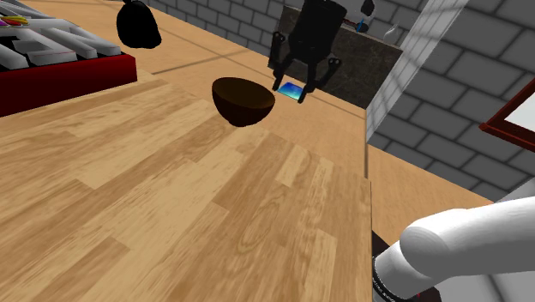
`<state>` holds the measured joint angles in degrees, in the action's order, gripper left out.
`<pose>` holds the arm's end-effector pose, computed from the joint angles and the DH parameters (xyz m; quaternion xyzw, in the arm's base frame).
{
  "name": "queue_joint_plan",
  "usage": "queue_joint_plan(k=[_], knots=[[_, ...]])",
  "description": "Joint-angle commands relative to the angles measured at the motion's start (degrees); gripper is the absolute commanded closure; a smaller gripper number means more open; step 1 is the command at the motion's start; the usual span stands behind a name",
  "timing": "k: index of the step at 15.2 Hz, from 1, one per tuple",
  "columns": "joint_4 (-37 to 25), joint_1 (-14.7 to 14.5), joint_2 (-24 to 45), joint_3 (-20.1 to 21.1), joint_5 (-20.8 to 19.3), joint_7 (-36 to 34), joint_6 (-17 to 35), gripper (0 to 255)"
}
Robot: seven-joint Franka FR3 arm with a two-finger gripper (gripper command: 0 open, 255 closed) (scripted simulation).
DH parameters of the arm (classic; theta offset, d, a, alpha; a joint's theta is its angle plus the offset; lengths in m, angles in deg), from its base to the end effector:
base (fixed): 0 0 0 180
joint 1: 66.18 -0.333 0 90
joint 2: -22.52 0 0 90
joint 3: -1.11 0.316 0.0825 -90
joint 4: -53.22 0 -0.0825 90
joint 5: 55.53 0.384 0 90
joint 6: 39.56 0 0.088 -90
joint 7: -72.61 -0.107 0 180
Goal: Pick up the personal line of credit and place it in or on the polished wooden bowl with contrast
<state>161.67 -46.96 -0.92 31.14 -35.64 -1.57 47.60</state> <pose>0.4130 0.1653 0.6391 -0.8426 0.5335 0.0536 0.0503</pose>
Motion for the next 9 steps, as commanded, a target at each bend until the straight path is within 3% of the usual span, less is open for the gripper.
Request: queue_joint_plan(k=[1, 5, 9], knots=[[-4.0, 0.8, 4.6, 1.6, -1.7, -1.3, 0.6, 255], [-13.9, 1.8, 15.7, 5.2, -7.0, -4.9, 1.1, 255], [-26.3, 0.2, 28.3, 8.2, -14.4, -9.6, -0.5, 255]])
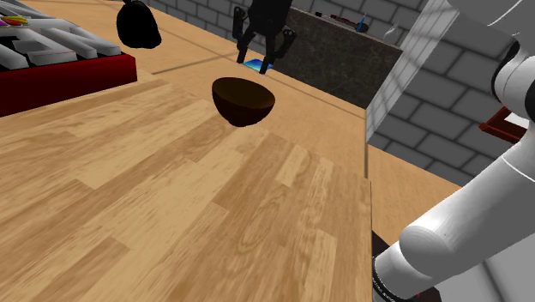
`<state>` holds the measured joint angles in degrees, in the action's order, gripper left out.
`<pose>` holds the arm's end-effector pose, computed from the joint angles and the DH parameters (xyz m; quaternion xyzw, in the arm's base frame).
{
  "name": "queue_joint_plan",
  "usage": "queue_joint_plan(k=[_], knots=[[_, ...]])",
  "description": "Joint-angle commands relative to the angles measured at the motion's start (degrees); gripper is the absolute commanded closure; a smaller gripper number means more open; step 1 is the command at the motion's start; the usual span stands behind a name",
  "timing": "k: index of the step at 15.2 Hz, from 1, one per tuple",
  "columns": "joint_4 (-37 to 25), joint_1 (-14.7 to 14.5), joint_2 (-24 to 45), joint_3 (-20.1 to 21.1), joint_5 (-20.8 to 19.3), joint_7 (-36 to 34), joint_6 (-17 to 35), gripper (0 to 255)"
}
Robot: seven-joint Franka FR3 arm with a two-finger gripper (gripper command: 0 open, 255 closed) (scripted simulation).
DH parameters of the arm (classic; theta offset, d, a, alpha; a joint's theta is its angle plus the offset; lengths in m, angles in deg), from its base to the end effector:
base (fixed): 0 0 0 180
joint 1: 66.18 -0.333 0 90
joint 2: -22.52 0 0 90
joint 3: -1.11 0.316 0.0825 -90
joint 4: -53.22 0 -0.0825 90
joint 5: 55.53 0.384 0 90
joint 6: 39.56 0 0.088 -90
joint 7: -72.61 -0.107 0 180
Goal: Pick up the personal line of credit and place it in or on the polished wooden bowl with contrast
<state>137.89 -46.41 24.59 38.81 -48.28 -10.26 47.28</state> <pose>0.5291 0.1785 0.6485 -0.8433 0.5324 0.0541 0.0509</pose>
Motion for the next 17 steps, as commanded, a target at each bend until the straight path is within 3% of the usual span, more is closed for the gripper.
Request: queue_joint_plan(k=[1, 17], knots=[[-6.4, -1.5, 6.4, 1.0, -4.1, -2.1, -1.1, 255], [9.8, -0.1, 2.6, 0.1, -1.6, 1.0, 11.8, 255]])
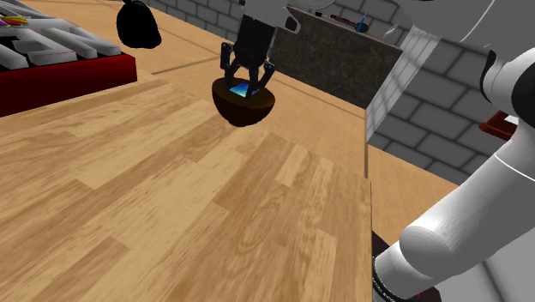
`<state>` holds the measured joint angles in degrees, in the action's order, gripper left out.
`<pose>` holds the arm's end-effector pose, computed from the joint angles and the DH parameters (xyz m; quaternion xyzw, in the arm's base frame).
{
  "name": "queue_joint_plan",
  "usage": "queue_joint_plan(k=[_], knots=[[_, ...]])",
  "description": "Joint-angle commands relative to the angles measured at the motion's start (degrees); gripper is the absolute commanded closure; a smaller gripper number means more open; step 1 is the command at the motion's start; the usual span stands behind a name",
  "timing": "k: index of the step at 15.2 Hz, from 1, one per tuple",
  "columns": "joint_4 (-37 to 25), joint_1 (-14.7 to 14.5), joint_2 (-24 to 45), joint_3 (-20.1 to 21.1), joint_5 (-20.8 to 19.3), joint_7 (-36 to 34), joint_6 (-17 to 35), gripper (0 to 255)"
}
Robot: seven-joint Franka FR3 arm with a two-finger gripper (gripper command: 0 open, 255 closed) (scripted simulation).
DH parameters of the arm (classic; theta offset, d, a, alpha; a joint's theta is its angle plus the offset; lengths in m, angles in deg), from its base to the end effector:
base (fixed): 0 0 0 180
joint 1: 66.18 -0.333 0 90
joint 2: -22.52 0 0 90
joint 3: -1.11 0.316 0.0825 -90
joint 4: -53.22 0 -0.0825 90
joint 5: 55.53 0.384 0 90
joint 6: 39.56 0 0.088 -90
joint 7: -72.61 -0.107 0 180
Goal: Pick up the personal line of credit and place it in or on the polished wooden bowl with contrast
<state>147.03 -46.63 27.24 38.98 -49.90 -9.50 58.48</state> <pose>0.5550 0.1799 0.5688 -0.8427 0.5333 0.0540 0.0505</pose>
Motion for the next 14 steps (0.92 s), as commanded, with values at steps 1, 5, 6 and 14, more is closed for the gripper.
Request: queue_joint_plan(k=[1, 5, 6, 14], knots=[[0.6, 0.1, 0.0, -0.1, 0.0, 0.2, 0.6, 255], [0.6, 0.1, 0.0, -0.1, 0.0, 0.2, 0.6, 255], [0.6, 0.1, 0.0, -0.1, 0.0, 0.2, 0.6, 255], [-1.5, 0.1, 0.2, -0.1, -0.1, 0.1, -1.3, 0]])
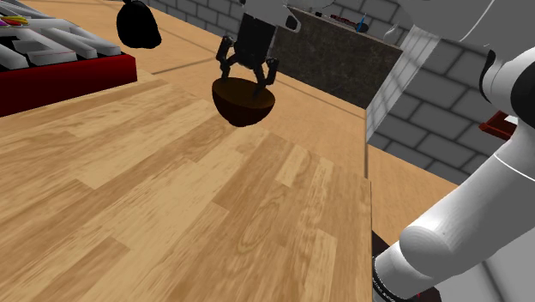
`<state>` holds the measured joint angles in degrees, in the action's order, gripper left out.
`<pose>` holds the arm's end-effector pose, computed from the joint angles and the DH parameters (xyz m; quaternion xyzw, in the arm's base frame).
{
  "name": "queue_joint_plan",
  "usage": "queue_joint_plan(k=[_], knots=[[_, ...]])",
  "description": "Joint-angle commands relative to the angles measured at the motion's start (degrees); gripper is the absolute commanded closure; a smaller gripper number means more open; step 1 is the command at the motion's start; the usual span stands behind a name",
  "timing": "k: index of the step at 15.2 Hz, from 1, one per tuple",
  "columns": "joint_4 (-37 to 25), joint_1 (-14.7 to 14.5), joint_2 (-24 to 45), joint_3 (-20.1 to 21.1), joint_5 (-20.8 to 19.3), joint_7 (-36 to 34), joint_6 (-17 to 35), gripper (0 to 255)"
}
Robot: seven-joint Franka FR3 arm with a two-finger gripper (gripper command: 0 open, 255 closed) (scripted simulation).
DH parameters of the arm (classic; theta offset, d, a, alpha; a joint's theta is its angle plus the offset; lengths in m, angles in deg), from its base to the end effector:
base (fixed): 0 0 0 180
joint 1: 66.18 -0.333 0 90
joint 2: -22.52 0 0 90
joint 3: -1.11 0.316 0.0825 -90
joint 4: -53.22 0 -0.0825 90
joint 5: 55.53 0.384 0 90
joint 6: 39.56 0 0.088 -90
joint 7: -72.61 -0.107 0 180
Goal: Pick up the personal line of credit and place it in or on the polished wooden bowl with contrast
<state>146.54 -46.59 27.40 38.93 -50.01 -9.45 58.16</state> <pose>0.5560 0.1785 0.5710 -0.8427 0.5333 0.0537 0.0508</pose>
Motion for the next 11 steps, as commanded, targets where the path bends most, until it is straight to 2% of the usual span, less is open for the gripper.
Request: queue_joint_plan(k=[1, 3, 11], knots=[[-3.3, 0.0, 0.4, -0.1, -0.3, -0.2, -3.0, 0], [-7.7, -0.1, 1.4, -0.1, -0.9, -0.6, -6.7, 0], [-7.7, -0.1, 1.4, -0.1, -0.9, -0.6, -6.7, 0]])
